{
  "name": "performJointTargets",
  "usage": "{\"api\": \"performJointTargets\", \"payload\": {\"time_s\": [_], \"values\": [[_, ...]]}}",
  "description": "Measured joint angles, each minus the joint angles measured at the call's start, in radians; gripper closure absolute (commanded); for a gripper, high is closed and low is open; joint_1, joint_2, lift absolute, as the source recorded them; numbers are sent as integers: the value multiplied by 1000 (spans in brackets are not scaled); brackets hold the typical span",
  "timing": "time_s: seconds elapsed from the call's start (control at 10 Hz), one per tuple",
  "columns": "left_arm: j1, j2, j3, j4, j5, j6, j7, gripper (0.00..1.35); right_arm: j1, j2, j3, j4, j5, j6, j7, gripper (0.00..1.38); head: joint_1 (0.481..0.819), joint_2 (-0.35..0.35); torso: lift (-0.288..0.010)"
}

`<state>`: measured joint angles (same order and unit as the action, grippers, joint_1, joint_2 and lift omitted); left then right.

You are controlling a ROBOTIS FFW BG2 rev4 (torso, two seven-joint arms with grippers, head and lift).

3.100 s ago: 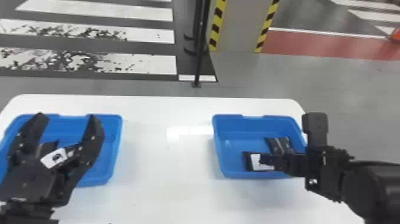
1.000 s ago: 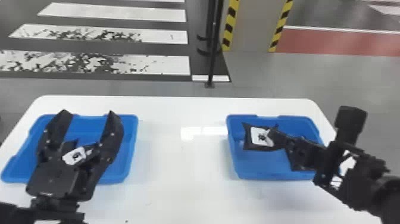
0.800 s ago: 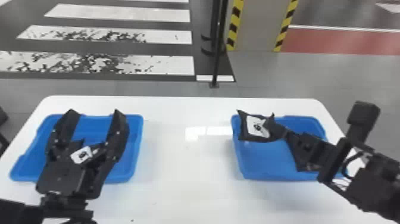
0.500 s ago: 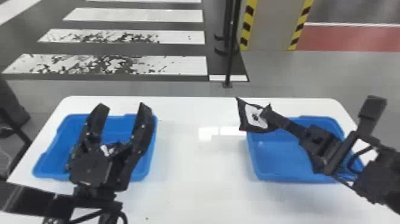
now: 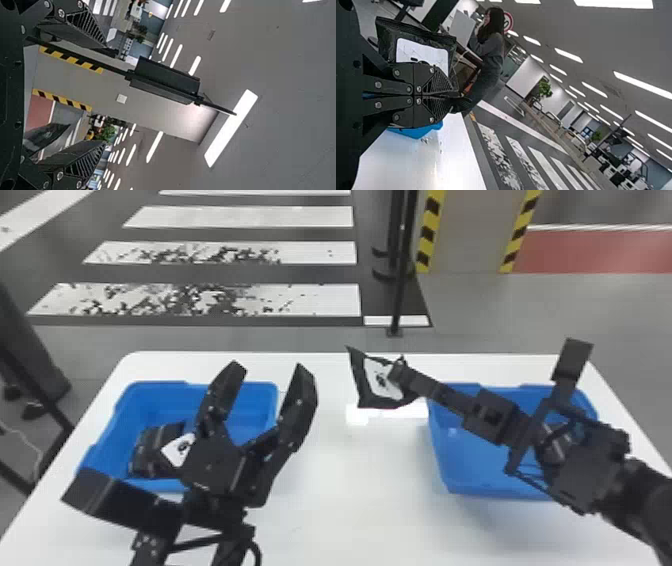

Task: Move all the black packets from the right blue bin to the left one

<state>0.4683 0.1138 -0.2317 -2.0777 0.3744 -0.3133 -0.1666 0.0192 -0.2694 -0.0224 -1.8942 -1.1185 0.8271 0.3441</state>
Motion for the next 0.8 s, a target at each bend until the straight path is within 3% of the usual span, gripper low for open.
{"api": "performJointTargets", "payload": {"time_s": [0.3,0.8], "values": [[-27,15,-31,-5,35,110,-40,183,-46,-18,104,29,-27,0,16,1133,695,55,-140],[-25,10,-5,-5,-9,157,-39,183,-47,-23,134,-4,-50,0,24,1133,695,83,-140]]}}
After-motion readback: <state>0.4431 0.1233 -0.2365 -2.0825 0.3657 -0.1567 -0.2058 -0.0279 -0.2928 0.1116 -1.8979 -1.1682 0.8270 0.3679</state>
